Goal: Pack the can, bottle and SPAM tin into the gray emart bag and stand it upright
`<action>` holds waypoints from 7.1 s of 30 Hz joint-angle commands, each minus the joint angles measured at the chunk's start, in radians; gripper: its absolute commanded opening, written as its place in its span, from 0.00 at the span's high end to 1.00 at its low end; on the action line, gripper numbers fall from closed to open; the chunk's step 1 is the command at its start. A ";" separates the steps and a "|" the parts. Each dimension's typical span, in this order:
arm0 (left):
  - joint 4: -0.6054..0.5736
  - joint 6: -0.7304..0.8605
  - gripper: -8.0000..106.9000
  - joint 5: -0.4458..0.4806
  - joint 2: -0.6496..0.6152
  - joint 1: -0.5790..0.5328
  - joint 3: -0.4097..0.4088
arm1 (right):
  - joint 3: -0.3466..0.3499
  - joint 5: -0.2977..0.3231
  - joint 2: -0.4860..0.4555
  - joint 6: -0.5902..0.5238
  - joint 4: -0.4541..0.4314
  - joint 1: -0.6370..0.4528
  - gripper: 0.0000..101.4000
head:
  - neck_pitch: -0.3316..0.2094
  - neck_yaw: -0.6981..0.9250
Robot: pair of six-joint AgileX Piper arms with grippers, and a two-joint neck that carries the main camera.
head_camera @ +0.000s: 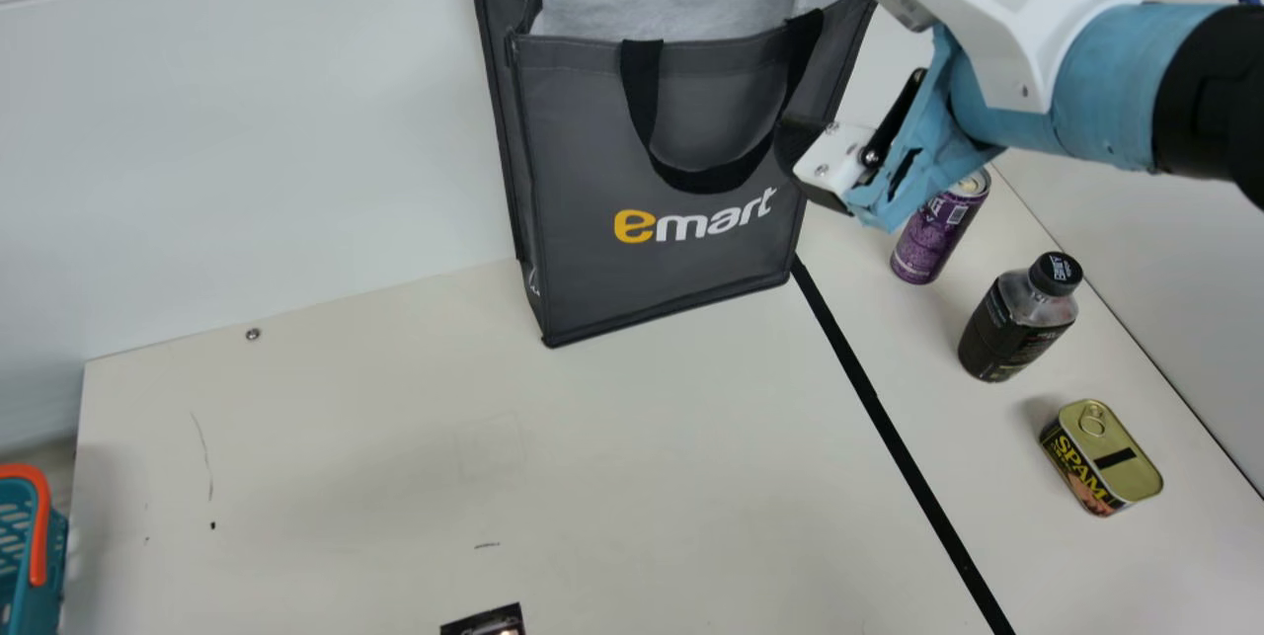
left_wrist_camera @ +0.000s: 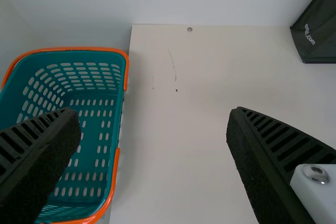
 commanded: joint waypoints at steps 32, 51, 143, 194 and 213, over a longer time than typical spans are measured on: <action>0.000 0.000 0.15 0.000 0.000 0.000 0.000 | -0.233 -0.001 0.293 -0.276 0.130 0.034 0.06 | -0.023 -0.002; 0.000 0.000 0.15 0.000 0.000 0.000 0.000 | -0.237 -0.001 0.407 -0.350 0.181 0.033 0.26 | -0.023 -0.002; 0.000 0.000 0.15 0.000 0.000 0.000 0.000 | 0.114 -0.001 -0.081 -0.182 0.029 0.324 1.00 | -0.023 -0.002; 0.000 0.000 0.15 0.000 0.000 0.000 0.000 | 0.427 -0.001 -0.213 0.016 -0.055 0.593 0.60 | -0.023 -0.002; 0.000 0.000 0.15 0.000 0.000 0.000 0.000 | 0.462 -0.001 -0.302 0.093 -0.102 0.706 0.06 | -0.023 -0.002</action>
